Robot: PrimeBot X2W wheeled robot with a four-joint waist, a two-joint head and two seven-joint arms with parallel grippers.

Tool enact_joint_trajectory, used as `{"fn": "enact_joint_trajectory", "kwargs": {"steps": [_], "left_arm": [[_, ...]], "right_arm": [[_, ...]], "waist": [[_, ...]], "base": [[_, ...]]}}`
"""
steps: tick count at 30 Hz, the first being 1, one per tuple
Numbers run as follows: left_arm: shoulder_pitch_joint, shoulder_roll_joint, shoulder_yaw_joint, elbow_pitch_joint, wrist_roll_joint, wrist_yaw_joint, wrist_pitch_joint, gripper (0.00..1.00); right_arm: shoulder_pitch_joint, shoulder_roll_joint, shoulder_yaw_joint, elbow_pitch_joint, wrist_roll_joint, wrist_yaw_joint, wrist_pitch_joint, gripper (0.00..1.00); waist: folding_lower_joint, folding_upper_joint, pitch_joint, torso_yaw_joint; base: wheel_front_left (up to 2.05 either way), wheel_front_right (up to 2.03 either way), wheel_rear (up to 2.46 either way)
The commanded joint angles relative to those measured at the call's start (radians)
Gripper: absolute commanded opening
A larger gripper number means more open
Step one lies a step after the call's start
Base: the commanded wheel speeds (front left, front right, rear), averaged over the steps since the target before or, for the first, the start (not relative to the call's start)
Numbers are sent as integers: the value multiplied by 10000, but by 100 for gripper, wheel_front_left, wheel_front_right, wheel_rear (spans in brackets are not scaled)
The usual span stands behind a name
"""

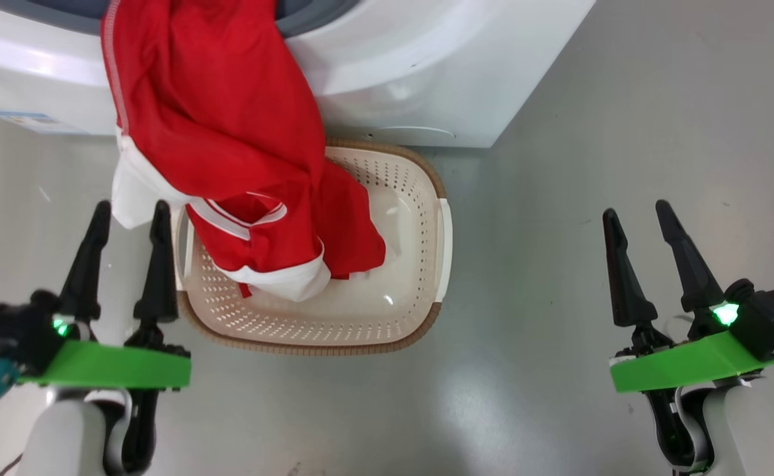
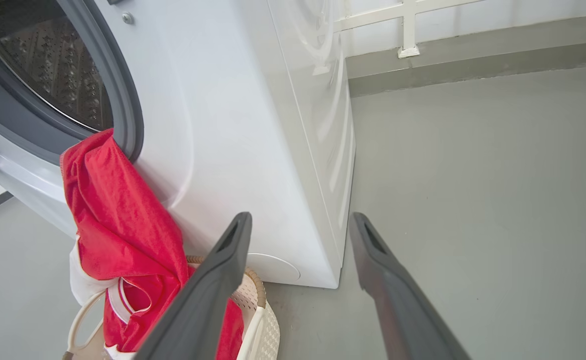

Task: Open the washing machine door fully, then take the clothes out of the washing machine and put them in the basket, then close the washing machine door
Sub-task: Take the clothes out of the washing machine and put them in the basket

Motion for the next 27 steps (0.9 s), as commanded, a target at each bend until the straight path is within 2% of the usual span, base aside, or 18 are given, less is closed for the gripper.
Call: {"fn": "enact_joint_trajectory", "kwargs": {"steps": [1, 11, 21, 27], "left_arm": [[442, 208, 463, -449, 135, -52, -49, 100], [1508, 31, 962, -1551, 242, -52, -49, 100], [1444, 11, 923, -1581, 238, -52, -49, 100], [971, 101, 362, -1186, 185, -52, -49, 100]], "right_arm": [[272, 1, 209, -165, -120, 48, -65, 100], [381, 1, 169, -215, -82, 48, -65, 100], [358, 1, 199, -222, -71, 48, -65, 100], [280, 1, 189, -238, -37, 48, -65, 100]], "waist": [[0, 0, -107, 34], [0, 0, -162, -27], [0, 0, -124, -73], [0, 0, 7, -30]], "base": [[0, 0, 0], [0, 0, 0], [0, 0, 0], [0, 0, 0]]}}
